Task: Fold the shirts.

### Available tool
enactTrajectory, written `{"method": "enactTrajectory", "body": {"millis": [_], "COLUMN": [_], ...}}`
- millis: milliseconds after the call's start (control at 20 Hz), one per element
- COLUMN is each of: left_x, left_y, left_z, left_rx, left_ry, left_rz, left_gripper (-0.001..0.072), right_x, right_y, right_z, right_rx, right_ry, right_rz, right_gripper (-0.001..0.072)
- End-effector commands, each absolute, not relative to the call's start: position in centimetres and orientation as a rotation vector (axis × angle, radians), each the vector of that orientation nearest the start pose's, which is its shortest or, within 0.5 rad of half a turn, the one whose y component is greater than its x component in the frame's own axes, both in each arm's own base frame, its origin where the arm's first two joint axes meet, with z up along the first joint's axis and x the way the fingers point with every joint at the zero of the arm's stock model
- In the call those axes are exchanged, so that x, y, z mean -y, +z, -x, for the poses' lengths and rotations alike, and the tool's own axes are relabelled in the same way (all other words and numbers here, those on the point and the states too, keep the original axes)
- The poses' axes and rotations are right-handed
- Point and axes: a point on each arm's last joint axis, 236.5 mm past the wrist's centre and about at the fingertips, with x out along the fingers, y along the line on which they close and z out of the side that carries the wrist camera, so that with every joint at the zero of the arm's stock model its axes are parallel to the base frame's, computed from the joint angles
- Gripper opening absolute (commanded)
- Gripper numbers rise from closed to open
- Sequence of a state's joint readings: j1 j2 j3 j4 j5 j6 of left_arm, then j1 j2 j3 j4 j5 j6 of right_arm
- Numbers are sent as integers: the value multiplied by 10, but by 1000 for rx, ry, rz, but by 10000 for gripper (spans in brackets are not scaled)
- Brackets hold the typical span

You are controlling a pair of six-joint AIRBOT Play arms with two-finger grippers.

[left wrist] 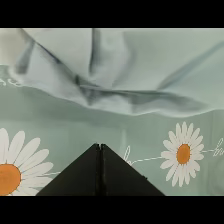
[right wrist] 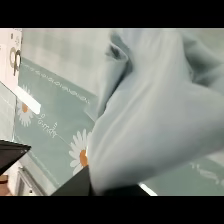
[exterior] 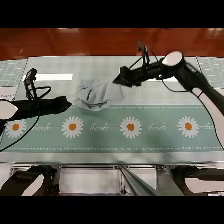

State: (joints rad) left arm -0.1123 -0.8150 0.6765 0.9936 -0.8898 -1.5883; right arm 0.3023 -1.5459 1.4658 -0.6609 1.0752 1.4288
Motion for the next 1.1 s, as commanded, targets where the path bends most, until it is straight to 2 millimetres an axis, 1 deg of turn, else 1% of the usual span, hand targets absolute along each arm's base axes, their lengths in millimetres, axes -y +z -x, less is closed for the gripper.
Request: {"method": "enactTrajectory", "body": {"millis": [0,100,250,300,350,500,600,650,700,800,900,950,1050], "left_x": [135,135,135,136,136,137,137,137,137,137,136,136,134], "left_y": [38,38,38,38,37,36,36,36,36,36,37,38,41], "left_z": [-303,-303,-302,-301,-300,-298,-297,-297,-297,-297,-299,-301,-307], "left_rx": [-1036,-1037,-1041,-1044,-1047,-1059,-1061,-1061,-1061,-1060,-1054,-1043,-1017], "left_ry": [-313,-313,-314,-315,-316,-320,-320,-320,-320,-320,-318,-315,-308], "left_rz": [520,520,520,519,519,517,517,517,517,517,518,519,523], "left_gripper": [17,17,17,17,17,17,17,17,17,17,17,17,17], "right_x": [-273,-244,-182,-156,-130,-41,25,54,82,129,166,177,194], "right_y": [153,190,243,257,267,290,297,297,297,293,284,277,251], "right_z": [-432,-439,-445,-444,-442,-429,-415,-407,-397,-374,-349,-337,-309], "right_rx": [-1066,-1015,-923,-893,-870,-816,-792,-786,-779,-785,-804,-824,-911], "right_ry": [733,682,570,529,481,302,159,97,46,-50,-146,-168,-217], "right_rz": [-376,-296,-280,-294,-309,-362,-417,-447,-475,-538,-595,-633,-720], "right_gripper": [28,28,28,28,28,28,28,28,28,28,28,28,28]}}
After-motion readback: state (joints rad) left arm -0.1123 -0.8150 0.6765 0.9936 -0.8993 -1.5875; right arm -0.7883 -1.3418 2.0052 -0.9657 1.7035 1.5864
